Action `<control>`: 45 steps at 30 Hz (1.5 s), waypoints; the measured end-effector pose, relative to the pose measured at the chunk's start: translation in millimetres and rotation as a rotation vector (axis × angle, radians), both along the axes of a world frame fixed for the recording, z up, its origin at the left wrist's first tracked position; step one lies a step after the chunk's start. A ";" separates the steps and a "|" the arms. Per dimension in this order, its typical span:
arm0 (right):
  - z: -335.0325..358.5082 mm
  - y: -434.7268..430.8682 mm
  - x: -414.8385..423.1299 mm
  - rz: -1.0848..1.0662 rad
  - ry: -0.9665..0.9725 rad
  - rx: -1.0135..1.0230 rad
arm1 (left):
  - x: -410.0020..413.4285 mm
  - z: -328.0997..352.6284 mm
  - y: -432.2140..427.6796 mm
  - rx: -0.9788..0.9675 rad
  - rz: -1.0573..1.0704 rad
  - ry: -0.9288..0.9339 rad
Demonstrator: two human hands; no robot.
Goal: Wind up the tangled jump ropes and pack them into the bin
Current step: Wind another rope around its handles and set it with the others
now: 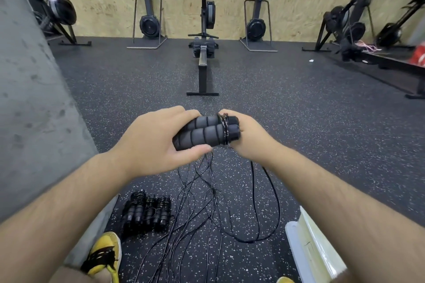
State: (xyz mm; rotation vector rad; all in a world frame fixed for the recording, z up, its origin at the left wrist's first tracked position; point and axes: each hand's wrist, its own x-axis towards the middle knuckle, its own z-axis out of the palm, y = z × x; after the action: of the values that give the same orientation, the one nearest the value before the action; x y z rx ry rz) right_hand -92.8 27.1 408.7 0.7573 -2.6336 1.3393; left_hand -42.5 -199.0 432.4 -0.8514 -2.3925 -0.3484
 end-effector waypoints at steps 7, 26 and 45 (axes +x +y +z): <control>-1.1 -25.0 13.4 -0.061 -0.251 -0.123 | -9.6 -2.2 -1.8 -0.035 0.104 0.144; 49.2 -25.4 71.6 -0.050 0.105 0.398 | -47.8 -12.9 -38.8 -0.216 0.322 0.215; 31.8 16.3 3.0 0.011 0.247 0.233 | -7.5 4.6 -0.2 -0.037 -0.150 0.033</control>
State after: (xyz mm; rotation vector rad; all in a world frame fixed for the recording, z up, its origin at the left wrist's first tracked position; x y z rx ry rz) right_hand -89.8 43.4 440.5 0.9005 -2.6127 0.8826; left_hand -50.0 -199.2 437.0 -1.0490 -2.3175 -0.3464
